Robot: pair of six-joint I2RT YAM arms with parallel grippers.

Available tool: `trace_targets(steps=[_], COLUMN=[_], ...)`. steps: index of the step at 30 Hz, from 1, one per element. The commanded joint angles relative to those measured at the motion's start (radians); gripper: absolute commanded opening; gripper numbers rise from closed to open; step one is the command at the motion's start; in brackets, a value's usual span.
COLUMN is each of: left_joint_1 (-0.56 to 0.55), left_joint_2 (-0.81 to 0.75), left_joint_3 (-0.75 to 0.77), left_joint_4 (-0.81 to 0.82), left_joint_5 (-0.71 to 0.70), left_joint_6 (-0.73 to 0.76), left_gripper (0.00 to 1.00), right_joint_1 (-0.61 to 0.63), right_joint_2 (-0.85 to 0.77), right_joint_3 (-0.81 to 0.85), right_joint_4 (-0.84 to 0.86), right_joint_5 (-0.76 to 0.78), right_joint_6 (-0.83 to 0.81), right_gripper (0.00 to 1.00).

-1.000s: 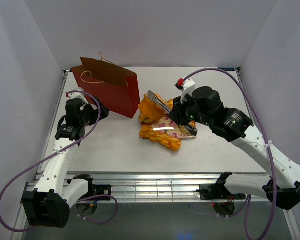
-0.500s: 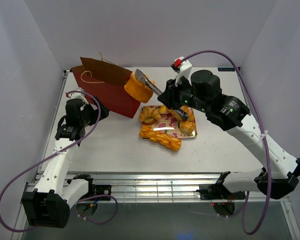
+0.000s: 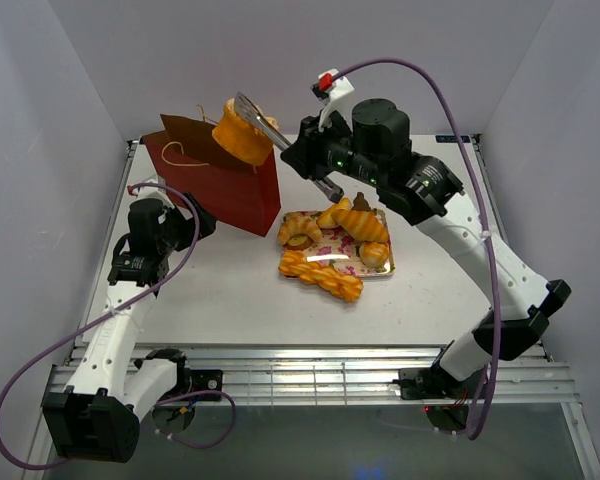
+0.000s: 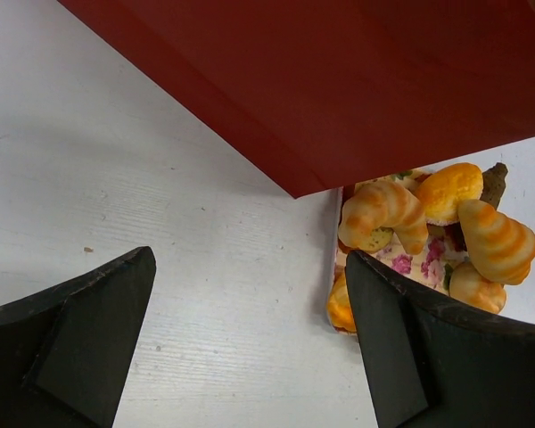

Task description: Place the fake bread into the paper bag

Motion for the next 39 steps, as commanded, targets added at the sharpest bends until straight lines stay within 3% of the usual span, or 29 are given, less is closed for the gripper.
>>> trace_targets(steps=[1, 17, 39], left_joint_1=[-0.003, -0.003, -0.004], left_joint_2=[-0.028, -0.022, -0.010], left_joint_3=[0.006, 0.003, 0.004], left_joint_4=[0.011, 0.010, 0.013], left_joint_5=[-0.025, -0.024, 0.012], left_joint_6=[-0.004, -0.017, -0.018], left_gripper=[0.98, 0.97, 0.97], right_joint_1=[0.003, 0.002, -0.011], right_joint_2=[0.052, 0.222, 0.322], right_joint_3=[0.091, 0.208, 0.206], right_joint_4=[0.104, 0.155, 0.176], right_joint_5=[-0.035, -0.034, -0.044], right_joint_6=[-0.024, -0.079, -0.082], right_gripper=[0.08, 0.08, 0.08])
